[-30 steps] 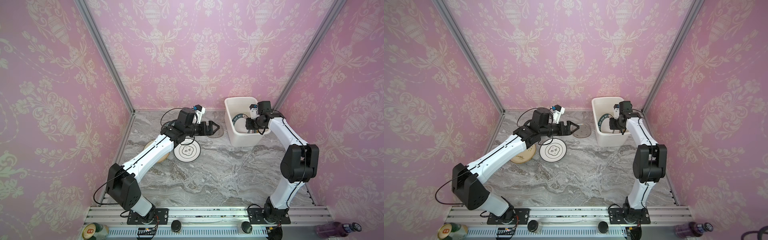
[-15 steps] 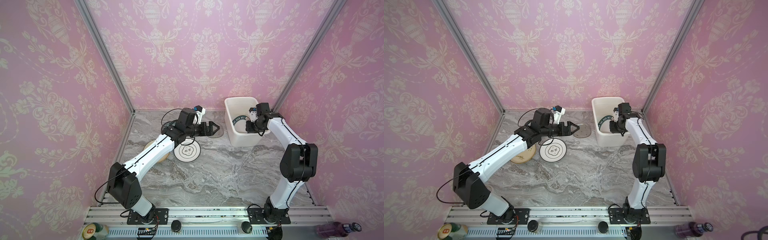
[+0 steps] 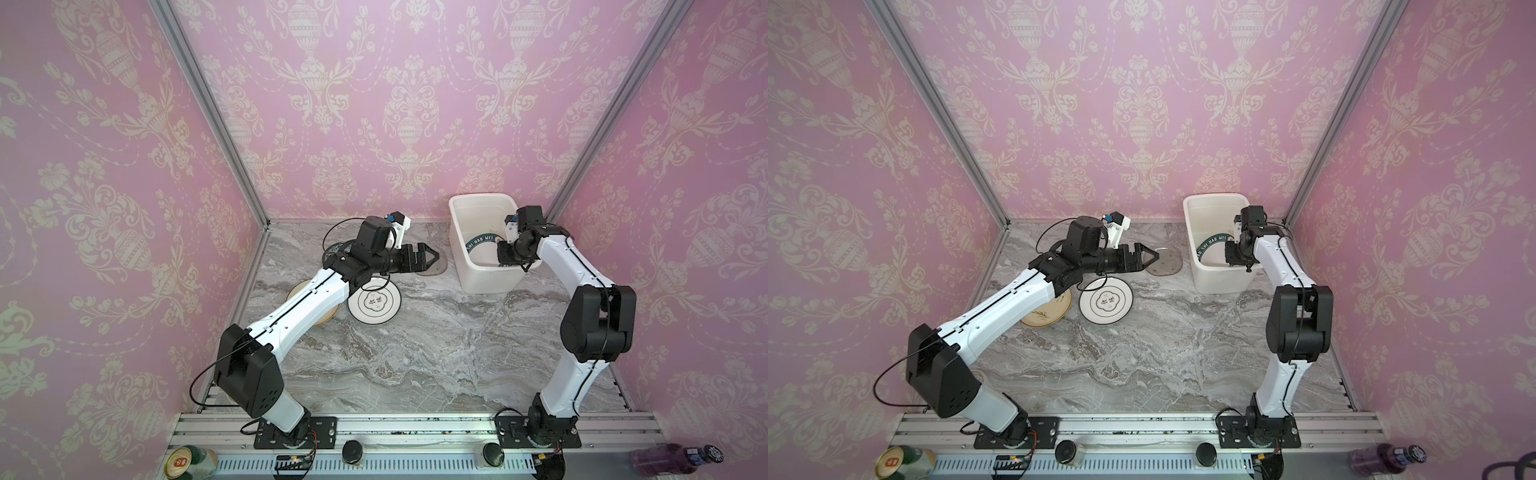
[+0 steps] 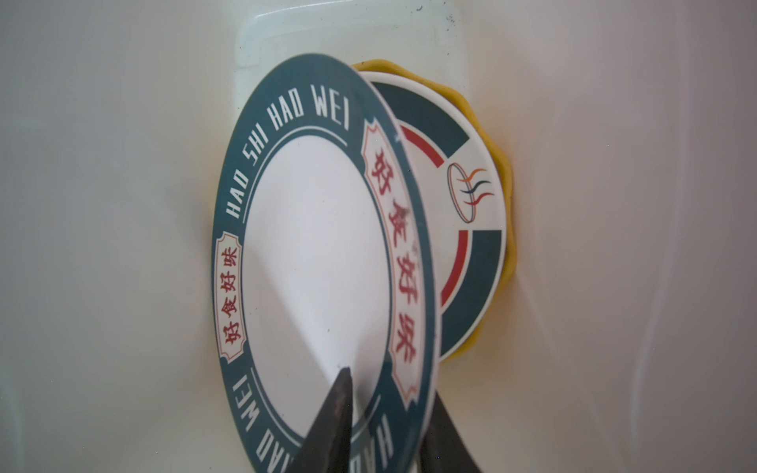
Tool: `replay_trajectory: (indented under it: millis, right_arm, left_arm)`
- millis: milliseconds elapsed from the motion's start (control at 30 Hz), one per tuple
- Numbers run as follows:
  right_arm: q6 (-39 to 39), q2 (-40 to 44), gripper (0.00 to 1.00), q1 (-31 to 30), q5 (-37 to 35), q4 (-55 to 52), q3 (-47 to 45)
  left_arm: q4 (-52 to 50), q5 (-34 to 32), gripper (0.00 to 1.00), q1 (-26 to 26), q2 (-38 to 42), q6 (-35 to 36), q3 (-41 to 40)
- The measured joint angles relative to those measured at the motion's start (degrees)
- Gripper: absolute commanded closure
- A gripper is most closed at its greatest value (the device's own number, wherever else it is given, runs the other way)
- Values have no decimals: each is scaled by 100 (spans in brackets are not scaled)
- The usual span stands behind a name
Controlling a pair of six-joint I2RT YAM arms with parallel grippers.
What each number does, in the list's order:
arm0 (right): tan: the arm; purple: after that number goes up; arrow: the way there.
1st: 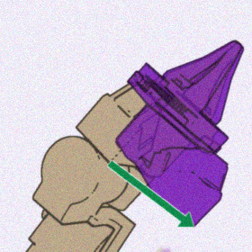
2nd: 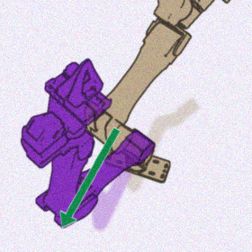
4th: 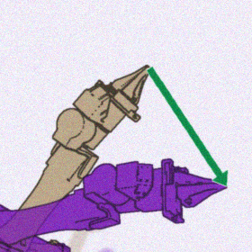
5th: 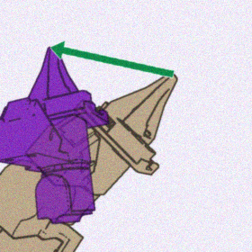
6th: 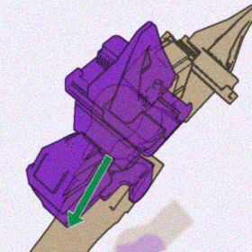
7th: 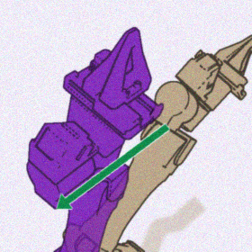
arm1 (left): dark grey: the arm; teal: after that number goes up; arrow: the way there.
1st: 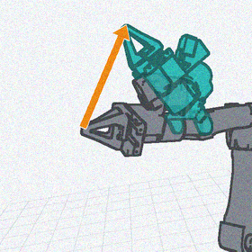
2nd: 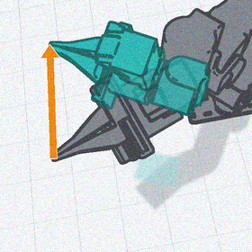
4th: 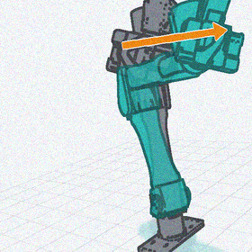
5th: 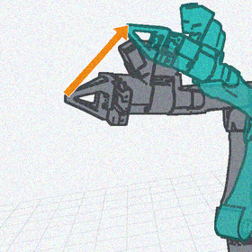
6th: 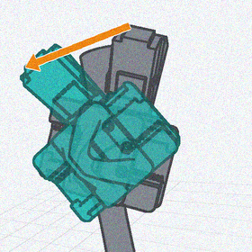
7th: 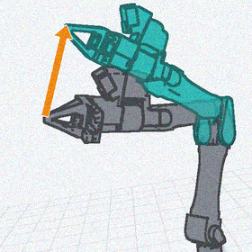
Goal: Place the plates into the plastic bin on the countertop
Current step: Place the plate in the plastic bin.
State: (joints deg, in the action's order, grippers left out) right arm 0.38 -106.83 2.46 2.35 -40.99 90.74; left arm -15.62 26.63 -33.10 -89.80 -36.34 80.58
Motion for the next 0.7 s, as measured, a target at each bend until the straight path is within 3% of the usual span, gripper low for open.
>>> replay_trajectory:
  millis: [333,700]
  right_arm:
    - [7,-85,72,17,-352,-24,33]
    - [111,-96,64,59,-634,-155,33]
  left_arm:
    - [-33,2,1,0,-166,-61,0]
    - [-42,2,1,0,-181,-61,4]
